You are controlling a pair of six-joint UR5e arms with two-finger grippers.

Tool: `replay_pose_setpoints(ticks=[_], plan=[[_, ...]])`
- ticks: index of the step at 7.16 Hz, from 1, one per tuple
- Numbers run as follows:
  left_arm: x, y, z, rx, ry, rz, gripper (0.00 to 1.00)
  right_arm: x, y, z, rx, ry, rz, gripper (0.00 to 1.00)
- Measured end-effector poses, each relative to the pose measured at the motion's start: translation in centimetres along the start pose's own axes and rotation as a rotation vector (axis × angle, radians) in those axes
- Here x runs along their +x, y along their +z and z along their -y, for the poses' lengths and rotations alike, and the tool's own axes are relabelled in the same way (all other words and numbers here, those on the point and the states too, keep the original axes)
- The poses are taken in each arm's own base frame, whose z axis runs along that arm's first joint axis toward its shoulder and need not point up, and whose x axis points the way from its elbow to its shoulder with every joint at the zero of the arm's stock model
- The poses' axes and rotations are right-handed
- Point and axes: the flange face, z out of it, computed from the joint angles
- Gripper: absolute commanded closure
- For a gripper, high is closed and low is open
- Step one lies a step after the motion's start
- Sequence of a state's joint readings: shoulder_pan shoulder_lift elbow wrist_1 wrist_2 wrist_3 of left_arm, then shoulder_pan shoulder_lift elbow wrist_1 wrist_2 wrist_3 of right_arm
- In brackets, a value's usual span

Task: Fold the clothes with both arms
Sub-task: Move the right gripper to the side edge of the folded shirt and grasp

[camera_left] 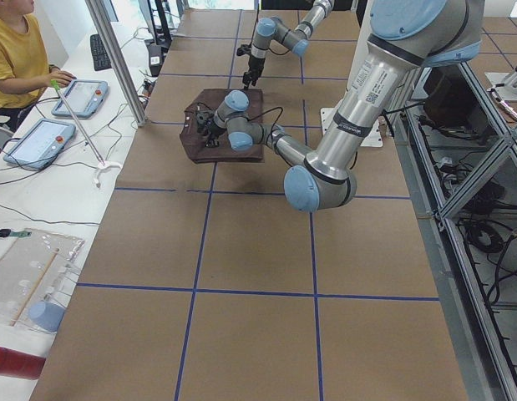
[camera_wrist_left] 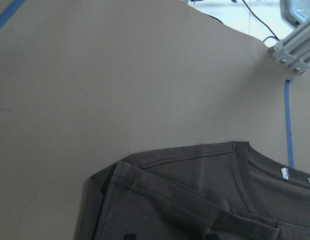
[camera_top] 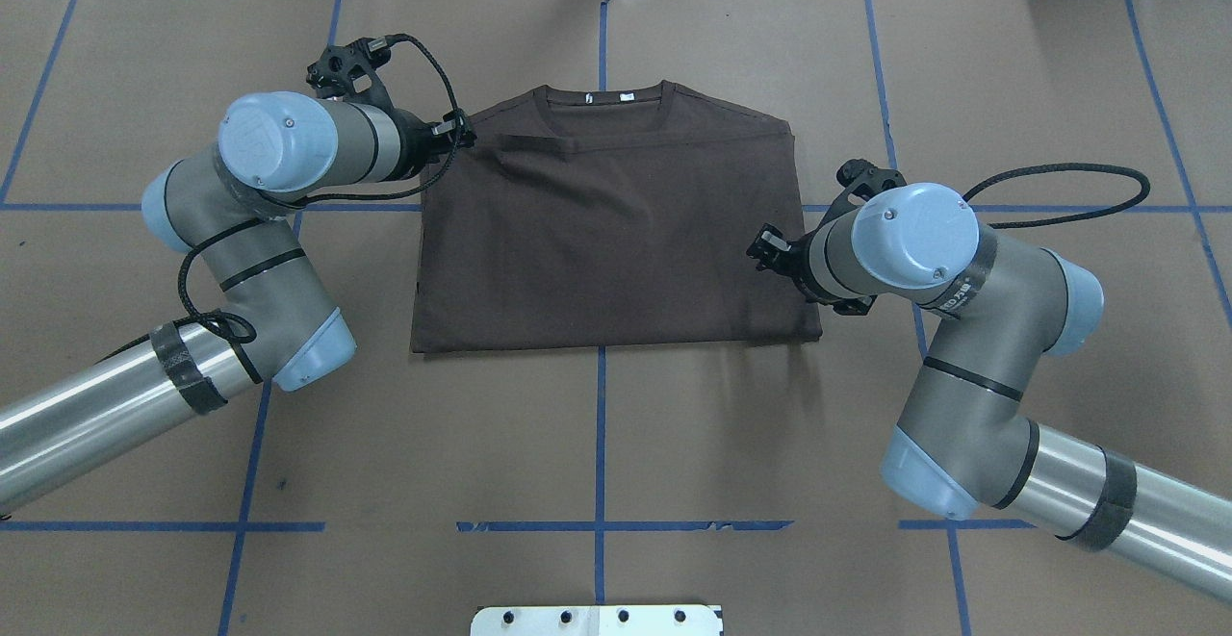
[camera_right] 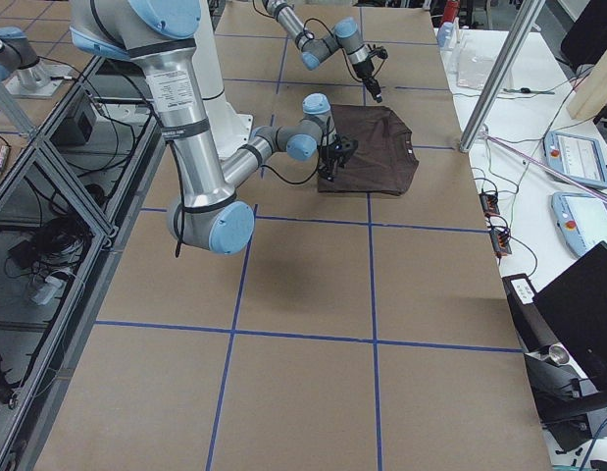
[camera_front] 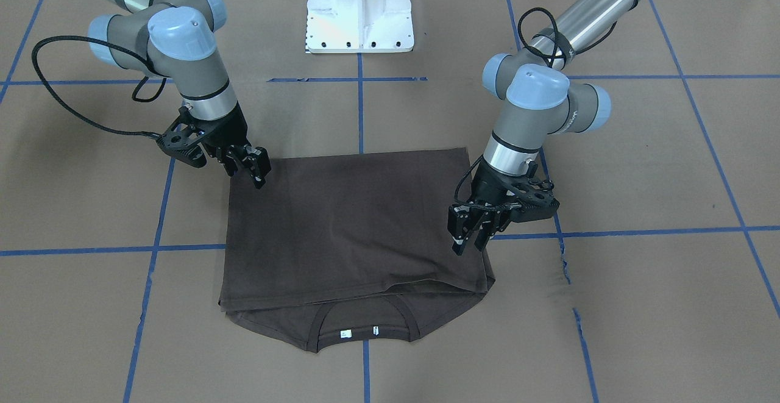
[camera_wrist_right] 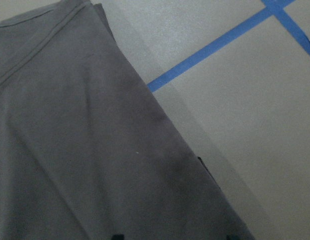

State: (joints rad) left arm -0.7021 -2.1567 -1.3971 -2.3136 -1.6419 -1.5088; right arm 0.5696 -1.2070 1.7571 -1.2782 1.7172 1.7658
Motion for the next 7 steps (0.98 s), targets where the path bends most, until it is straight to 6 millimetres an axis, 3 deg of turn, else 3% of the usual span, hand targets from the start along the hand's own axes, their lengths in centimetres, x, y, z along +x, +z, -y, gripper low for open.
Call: replay_pose_setpoints(ticks=[3, 7], plan=[[0.3, -0.6, -0.2, 0.001, -0.045, -0.013, 0.43, 1.1, 2.0, 0.2, 0.017, 0.026, -0.04, 0.29], [-0.1, -0.4, -0.2, 0.003, -0.048, -0.003, 0.43, 3.1, 1.5, -0.3, 0.005, 0.036, -0.057, 0.3]])
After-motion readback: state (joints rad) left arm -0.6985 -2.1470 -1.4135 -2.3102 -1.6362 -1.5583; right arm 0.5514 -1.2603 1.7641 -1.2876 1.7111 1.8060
